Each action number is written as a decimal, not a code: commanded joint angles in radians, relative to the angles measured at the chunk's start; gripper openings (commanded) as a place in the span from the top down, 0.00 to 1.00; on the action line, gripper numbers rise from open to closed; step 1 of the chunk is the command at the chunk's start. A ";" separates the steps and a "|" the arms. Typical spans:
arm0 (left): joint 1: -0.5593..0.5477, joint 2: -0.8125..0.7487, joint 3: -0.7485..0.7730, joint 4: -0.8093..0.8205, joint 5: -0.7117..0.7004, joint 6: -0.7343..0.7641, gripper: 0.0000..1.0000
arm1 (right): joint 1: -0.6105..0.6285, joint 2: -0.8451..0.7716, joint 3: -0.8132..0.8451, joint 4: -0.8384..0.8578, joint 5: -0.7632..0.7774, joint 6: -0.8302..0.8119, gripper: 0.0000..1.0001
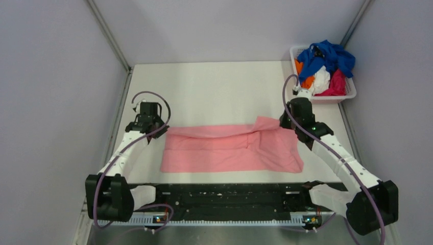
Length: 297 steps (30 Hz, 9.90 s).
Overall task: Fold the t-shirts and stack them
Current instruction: Fold the other side of the tshirt into a rectangle, then rotate the tshirt 90 degrees, then grab the bottom of the folded rectangular tshirt with both arms, then fold the folded rectangular tshirt in 1/3 of the way, then grab one side of the 2/3 rectangular tshirt with both arms, then fold the long partially folded tshirt into a neat square
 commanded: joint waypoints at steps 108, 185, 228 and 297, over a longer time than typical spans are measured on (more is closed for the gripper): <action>-0.793 0.138 -0.220 0.205 0.139 -0.201 0.60 | 0.435 0.019 -0.243 -0.057 -0.300 0.304 0.17; -0.246 0.851 0.733 0.142 0.416 0.092 0.76 | -0.051 0.727 0.241 0.583 -0.516 0.309 0.94; -0.262 0.548 0.069 0.313 0.536 -0.025 0.91 | 0.098 0.378 -0.212 0.422 -0.441 0.425 0.11; -0.272 0.225 0.270 0.188 0.527 0.049 1.00 | 0.176 -0.415 -0.344 0.226 -0.663 0.299 1.00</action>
